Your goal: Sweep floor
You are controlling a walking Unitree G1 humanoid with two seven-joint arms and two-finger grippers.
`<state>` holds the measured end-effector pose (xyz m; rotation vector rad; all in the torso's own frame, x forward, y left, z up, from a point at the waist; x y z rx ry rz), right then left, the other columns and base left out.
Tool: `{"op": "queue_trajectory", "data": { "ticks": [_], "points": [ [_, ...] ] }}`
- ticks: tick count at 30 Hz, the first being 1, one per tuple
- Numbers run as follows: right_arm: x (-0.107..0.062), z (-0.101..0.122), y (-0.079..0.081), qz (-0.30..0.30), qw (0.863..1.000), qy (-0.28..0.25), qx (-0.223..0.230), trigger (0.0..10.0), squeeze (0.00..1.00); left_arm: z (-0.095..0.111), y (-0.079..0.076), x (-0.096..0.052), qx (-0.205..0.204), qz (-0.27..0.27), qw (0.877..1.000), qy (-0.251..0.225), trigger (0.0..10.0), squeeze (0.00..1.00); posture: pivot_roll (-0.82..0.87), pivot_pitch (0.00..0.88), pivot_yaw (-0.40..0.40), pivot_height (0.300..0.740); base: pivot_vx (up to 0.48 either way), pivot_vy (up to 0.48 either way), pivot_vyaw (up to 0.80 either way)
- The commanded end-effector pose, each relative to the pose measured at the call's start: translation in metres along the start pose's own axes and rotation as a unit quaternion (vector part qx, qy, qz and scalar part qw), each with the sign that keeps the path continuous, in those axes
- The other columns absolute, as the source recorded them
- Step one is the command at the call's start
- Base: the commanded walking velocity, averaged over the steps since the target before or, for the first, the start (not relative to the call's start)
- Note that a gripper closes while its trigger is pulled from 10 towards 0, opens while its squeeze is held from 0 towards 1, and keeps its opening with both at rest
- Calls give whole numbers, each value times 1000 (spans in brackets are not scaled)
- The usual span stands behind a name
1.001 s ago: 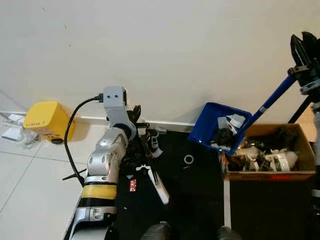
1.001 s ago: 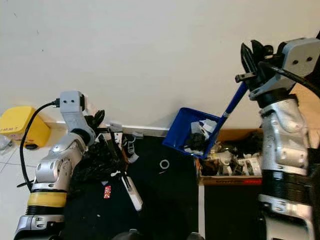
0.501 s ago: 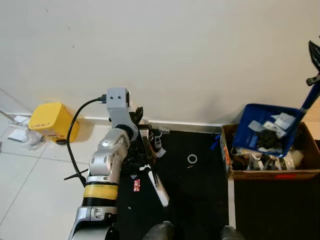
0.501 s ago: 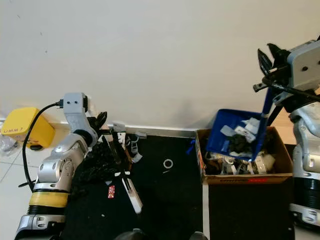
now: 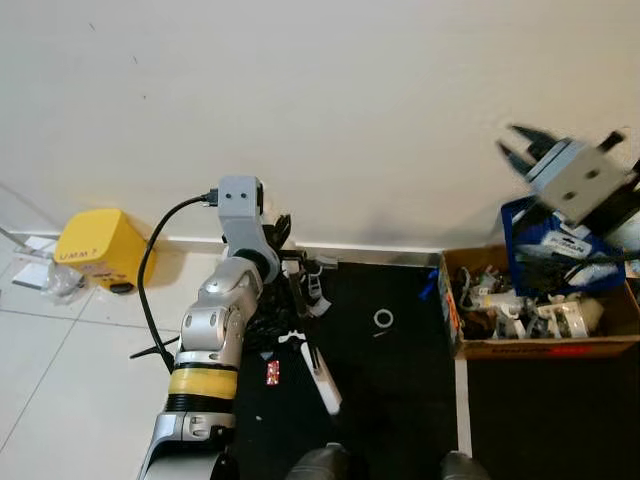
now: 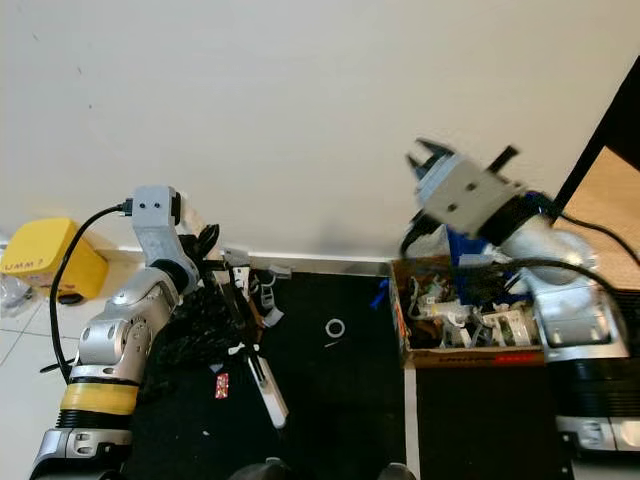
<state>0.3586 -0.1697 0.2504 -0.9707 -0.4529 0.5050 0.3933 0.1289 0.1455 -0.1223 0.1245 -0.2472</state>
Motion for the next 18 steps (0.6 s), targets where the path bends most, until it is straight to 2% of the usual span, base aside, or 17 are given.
{"op": "queue_trajectory", "data": {
  "ticks": [1,3,7,11,13,15,18],
  "points": [
    [6,25,12,16,996,-60,-61,10000,0,2,7,-4,8,10,1000,-7,10000,0,35,102,164,740,0,0,0],
    [7,28,28,35,994,-69,-82,10000,0,2,7,-4,7,10,1000,-7,10000,0,35,103,164,740,0,0,0],
    [7,30,40,55,991,-77,-99,10000,0,1,5,-3,6,9,1000,-8,10000,0,31,104,165,740,0,0,0],
    [4,28,42,64,989,-75,-112,10000,0,2,5,-2,5,7,1000,-8,10000,0,27,103,166,740,0,0,0],
    [3,27,39,59,990,-72,-108,10000,0,2,4,-2,4,7,1000,-8,10000,0,25,102,165,740,0,0,0],
    [2,26,29,37,992,-68,-100,10000,0,2,4,-2,4,7,1000,-9,10000,0,29,103,162,740,0,0,0],
    [-7,24,-15,-61,995,-50,-57,10000,0,2,3,-2,3,7,1000,-9,10000,0,33,103,163,740,0,0,0]
  ]
}}
Point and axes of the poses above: a point about 5 cm out from each wrist's last joint towards the gripper, its own x axis pointing out of the wrist towards the gripper, its own z axis along the axis of the wrist's last joint, y = z × x, the point moved 6 cm from there along x, pointing out of the wrist towards the gripper, and after that the axes turned 3 degrees about x, right-handed, at the moved point
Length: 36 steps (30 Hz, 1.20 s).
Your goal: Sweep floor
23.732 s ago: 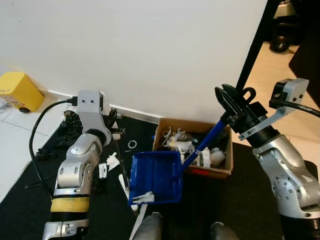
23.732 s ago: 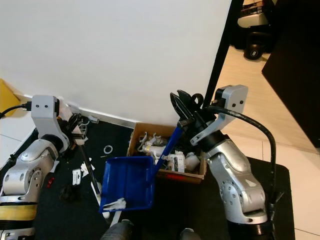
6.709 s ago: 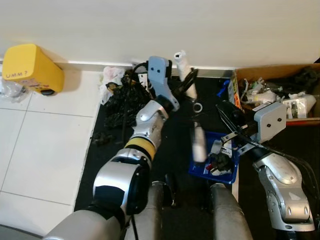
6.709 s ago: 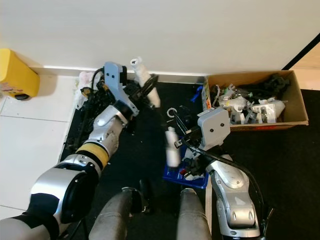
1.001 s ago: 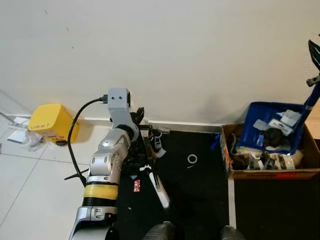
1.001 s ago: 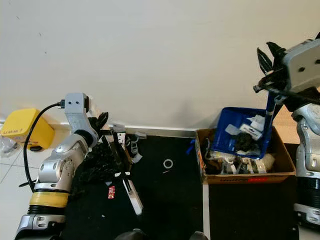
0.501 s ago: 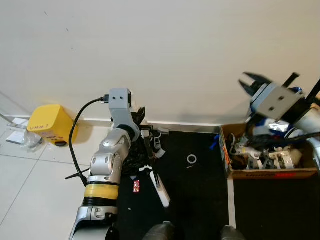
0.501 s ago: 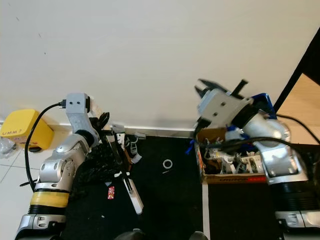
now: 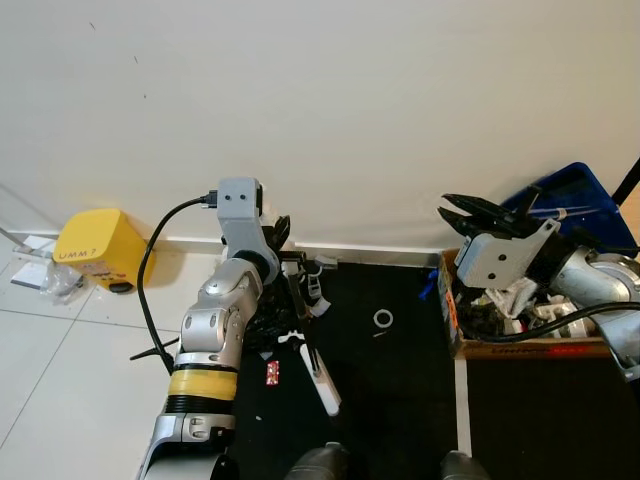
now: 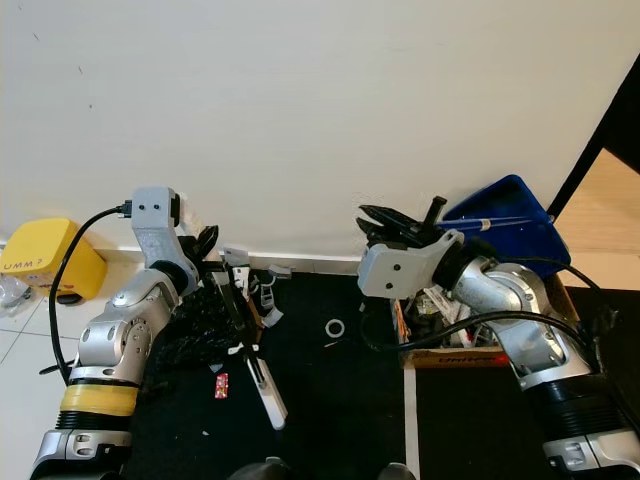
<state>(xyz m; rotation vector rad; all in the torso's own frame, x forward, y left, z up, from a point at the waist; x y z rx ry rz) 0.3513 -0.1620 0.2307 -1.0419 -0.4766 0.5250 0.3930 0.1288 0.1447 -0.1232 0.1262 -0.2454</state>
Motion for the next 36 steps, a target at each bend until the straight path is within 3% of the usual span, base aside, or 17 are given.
{"op": "queue_trajectory", "data": {
  "ticks": [1,2,4,7,10,12,15,17,19,23,24,26,33,36],
  "points": [
    [-8,20,-49,-99,994,-33,-17,10000,0,2,3,-2,3,7,1000,-10,10000,0,33,103,163,740,0,0,0],
    [-8,20,-49,-99,994,-33,-17,10000,0,2,3,-2,3,7,1000,-10,10000,0,33,103,163,740,0,0,0],
    [-19,22,-74,-154,988,-31,3,10000,0,1,3,-3,3,7,1000,-8,10000,0,30,103,169,740,0,0,0],
    [-33,26,-98,-216,974,-42,46,10000,0,1,3,-2,5,6,1000,-7,10000,0,26,102,174,740,0,0,0],
    [-37,27,-105,-236,968,-48,65,10000,0,1,3,-2,5,5,1000,-7,10000,0,26,102,174,740,0,0,0],
    [-49,29,-119,-296,942,-72,137,10000,0,2,2,0,6,2,1000,-7,10000,0,21,98,178,740,0,0,0],
    [-58,26,-123,-352,903,-98,226,10000,0,4,0,2,7,0,1000,-9,10000,0,26,94,172,740,0,0,0],
    [-59,25,-123,-359,897,-99,239,10000,0,4,0,2,7,0,1000,-9,10000,0,26,94,172,740,0,0,0],
    [-62,19,-117,-379,875,-99,285,10000,0,4,1,0,7,3,1000,-11,10000,0,34,89,168,740,0,0,0],
    [-59,14,-104,-377,865,-89,319,10000,0,4,4,-1,7,6,1000,-11,10000,0,34,89,168,740,0,0,0],
    [-50,11,-82,-359,857,-82,360,10000,0,5,10,-3,11,15,1000,-13,10000,0,50,89,158,740,0,0,0],
    [-41,14,-66,-339,851,-80,393,10000,0,6,17,-4,13,25,999,-15,10000,0,54,88,155,740,0,0,0],
    [-26,21,-44,-300,848,-79,431,10000,0,9,26,-7,19,39,999,-19,10000,0,65,89,150,740,0,0,0],
    [-10,24,-11,-246,848,-63,465,10000,0,11,36,-10,28,53,998,-24,10000,0,79,87,134,740,0,0,0]
  ]
}}
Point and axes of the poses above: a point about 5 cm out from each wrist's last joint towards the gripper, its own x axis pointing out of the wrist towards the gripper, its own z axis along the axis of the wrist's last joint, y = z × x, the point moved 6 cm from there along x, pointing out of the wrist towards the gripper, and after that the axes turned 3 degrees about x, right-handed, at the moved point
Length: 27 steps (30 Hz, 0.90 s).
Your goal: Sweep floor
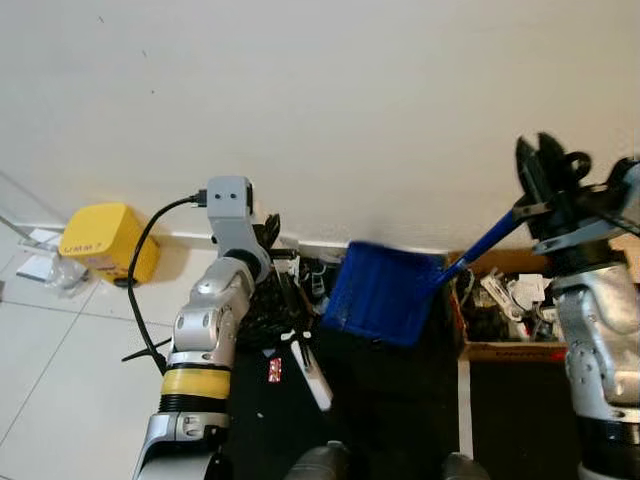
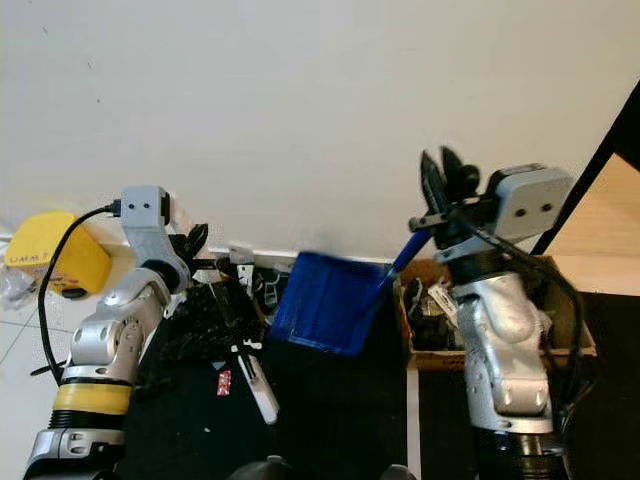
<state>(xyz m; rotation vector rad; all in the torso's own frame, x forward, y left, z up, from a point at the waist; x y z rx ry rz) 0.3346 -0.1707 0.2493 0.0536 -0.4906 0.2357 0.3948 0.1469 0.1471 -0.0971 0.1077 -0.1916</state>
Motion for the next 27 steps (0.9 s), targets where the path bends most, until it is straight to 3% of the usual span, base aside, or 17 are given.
{"op": "queue_trajectory", "data": {
  "ticks": [1,2,3,4,5,10,14,17,23,27],
  "points": [
    [0,0,15,26,1000,-4,13,10000,0,6,19,-6,15,26,999,-15,10000,0,79,87,134,740,0,0,0],
    [0,0,15,26,1000,-4,13,10000,0,6,19,-6,15,26,999,-15,10000,0,79,87,134,740,0,0,0],
    [-6,-26,27,40,998,31,25,10000,0,6,21,-8,23,31,999,-16,10000,0,90,83,122,740,0,0,0],
    [-6,-26,27,40,998,31,25,10000,0,6,21,-8,23,31,999,-16,10000,0,90,83,122,740,0,0,0],
    [-10,-44,31,38,998,54,24,10000,0,4,21,-10,30,31,999,-16,10000,0,95,80,118,740,0,0,0],
    [-12,-54,35,34,997,67,38,10000,0,0,20,-12,33,31,999,-16,10000,0,101,68,115,740,0,0,0],
    [-16,-67,52,38,994,81,65,10000,0,-5,11,-14,33,24,999,-15,10000,0,105,63,101,740,0,0,0],
    [-18,-71,57,33,993,82,81,10000,0,-6,8,-14,33,21,999,-17,10000,0,103,56,99,740,0,0,0],
    [-33,-99,37,-21,991,112,65,10000,0,-1,6,-16,33,15,998,-42,10000,0,105,60,91,740,0,0,0],
    [-41,-110,34,-15,989,132,58,10000,0,-9,8,-19,40,14,998,-38,10000,0,109,61,97,740,0,0,0]
  ]
}}
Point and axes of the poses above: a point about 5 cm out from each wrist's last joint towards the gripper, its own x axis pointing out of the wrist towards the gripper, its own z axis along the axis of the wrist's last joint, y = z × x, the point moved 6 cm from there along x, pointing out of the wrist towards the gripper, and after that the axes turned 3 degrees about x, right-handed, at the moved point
